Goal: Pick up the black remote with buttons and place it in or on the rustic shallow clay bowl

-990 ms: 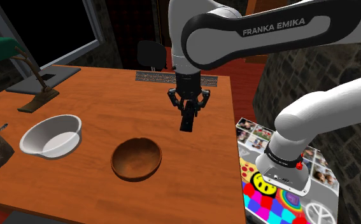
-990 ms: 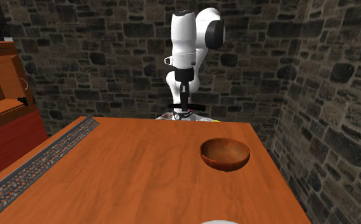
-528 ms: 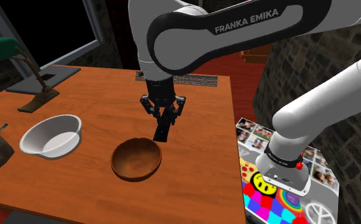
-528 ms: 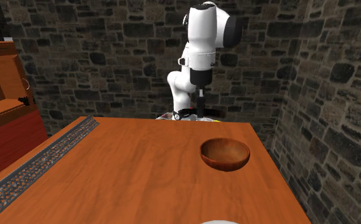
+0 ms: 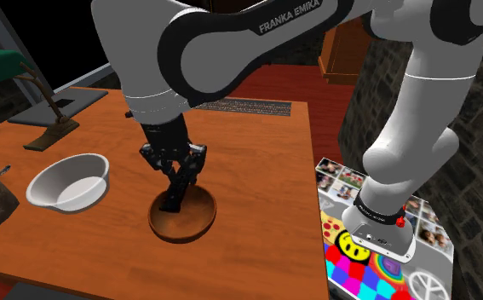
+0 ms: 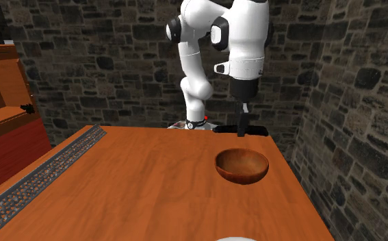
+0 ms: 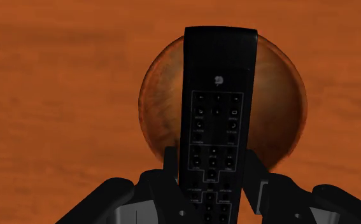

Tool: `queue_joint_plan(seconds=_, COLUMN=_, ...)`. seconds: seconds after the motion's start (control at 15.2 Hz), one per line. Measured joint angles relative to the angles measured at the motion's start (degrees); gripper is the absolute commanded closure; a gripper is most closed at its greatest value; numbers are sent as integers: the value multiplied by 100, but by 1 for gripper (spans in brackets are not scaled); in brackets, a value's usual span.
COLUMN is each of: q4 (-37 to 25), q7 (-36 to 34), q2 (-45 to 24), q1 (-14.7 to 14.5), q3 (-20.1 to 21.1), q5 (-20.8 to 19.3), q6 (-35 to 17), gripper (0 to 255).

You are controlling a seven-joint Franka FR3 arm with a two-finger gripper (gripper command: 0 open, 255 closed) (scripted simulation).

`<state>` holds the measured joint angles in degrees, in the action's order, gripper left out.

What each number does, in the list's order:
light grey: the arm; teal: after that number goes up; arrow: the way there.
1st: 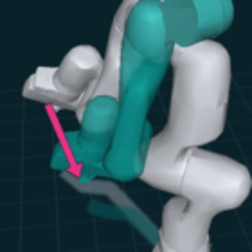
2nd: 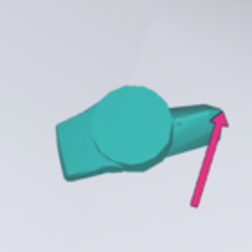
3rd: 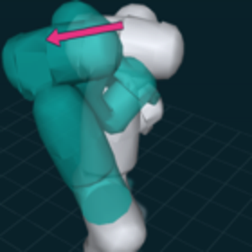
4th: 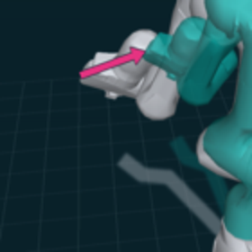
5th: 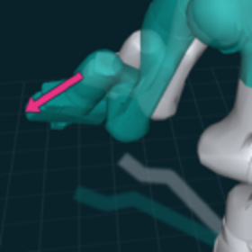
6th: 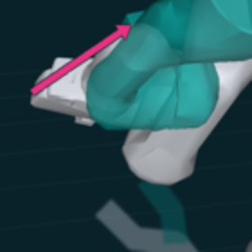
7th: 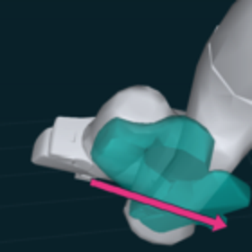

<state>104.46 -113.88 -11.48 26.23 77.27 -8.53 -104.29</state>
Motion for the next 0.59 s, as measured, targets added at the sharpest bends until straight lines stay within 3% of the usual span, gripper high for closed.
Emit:
queue_joint_plan(seconds=0.07, q4=-209, q7=-270, q2=-348, q1=-443, q3=-255, q5=-345, q6=33, gripper=255)
queue_joint_plan(seconds=0.13, q4=-290, q7=-375, q2=-490, q1=-630, q3=-378, q5=-490, q6=36, gripper=255)
queue_joint_plan(seconds=0.26, q4=-283, q7=-491, q2=-640, q1=-815, q3=-508, q5=-644, q6=-46, gripper=255)
queue_joint_plan(seconds=0.59, q4=-53, q7=-611, q2=-820, q1=-966, q3=-669, q5=-839, q6=-360, gripper=255)
